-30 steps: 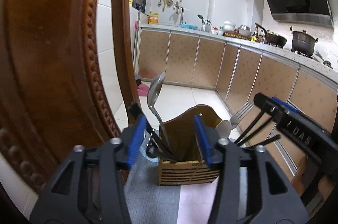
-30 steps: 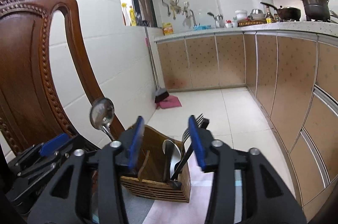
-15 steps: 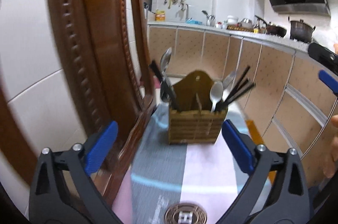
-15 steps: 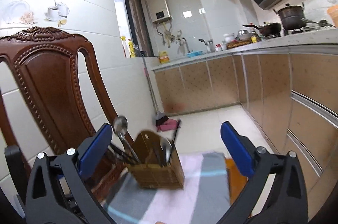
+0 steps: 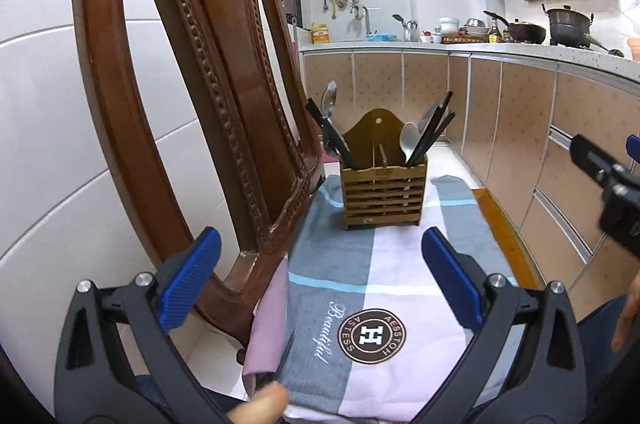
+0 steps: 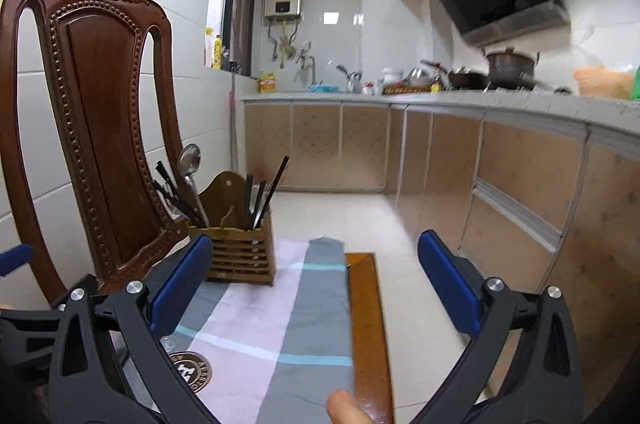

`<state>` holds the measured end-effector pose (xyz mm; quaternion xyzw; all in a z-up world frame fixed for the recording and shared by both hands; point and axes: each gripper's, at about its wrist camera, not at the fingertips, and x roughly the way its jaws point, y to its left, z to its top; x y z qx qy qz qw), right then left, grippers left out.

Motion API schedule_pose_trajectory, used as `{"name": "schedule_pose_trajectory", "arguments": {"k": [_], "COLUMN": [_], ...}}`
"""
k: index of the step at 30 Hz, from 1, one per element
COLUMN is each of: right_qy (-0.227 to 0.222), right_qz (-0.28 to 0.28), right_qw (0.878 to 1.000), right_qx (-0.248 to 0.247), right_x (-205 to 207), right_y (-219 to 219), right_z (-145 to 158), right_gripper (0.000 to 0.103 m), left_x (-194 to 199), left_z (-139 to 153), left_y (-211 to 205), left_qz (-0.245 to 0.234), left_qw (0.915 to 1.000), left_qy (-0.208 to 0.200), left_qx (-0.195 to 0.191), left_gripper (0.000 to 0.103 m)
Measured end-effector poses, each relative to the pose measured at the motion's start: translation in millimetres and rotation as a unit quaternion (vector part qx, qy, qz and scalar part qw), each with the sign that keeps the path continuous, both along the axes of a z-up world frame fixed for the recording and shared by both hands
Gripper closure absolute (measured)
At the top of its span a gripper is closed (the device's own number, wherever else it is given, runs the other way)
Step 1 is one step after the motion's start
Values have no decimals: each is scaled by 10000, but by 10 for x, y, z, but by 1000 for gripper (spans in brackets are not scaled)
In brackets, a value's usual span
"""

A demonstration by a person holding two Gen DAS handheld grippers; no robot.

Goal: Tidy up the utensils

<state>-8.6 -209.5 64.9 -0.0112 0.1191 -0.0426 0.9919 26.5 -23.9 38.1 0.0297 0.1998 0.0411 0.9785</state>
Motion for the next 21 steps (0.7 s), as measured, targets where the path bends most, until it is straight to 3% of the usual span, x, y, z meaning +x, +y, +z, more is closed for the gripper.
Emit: {"name": "schedule_pose_trajectory", "arguments": {"k": [4, 13, 21], "right_qy": [467, 464, 504], "right_qz": [89, -16, -190], "right_qw": [9987, 9982, 9985], "right_qx": [-172, -373, -105], "right_x": [59, -12, -52], "right_y": [122, 345, 258], "right_z": [47, 70, 79], "right_gripper": [3, 3, 3], "left_x": [-129, -128, -62], "left_z": [69, 170, 161], "left_y": [10, 66, 49], "left_qz": [98, 10, 15], "left_qw": [9998, 9999, 9999], "left_qy": [-182, -103, 32], "left_qx": [75, -91, -118], "left_gripper": [4, 4, 4]}}
